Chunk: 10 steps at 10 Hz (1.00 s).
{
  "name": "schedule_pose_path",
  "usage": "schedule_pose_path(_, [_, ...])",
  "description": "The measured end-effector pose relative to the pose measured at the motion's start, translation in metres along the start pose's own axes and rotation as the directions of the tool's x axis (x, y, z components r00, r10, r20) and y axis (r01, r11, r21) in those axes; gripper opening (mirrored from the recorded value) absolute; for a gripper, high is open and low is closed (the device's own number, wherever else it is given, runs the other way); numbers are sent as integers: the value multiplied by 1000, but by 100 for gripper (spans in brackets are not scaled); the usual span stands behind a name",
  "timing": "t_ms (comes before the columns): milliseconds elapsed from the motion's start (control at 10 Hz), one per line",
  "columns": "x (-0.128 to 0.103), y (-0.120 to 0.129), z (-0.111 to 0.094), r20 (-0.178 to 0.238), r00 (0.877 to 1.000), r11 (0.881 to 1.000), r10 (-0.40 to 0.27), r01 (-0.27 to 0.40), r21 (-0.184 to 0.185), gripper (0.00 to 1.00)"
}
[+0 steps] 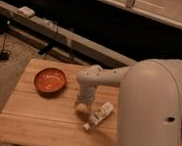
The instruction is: Place the bottle in the ceramic bowl
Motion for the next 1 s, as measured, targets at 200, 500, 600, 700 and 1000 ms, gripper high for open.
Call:
schedule_pose_path(200, [3, -3, -20, 25, 1000, 1000, 7, -6, -16, 65])
schedule_pose_path(500, [3, -10, -57, 77, 997, 999, 24, -22, -25, 65])
schedule_pose_path(600, [2, -21, -62, 82, 996, 999, 40, -39, -20, 65])
schedule_pose_path(700, [1, -34, -61, 82, 995, 998, 59, -59, -14, 65])
schedule_pose_path(1000, [-1, -67, -47, 74, 990, 993, 121, -122, 5, 65])
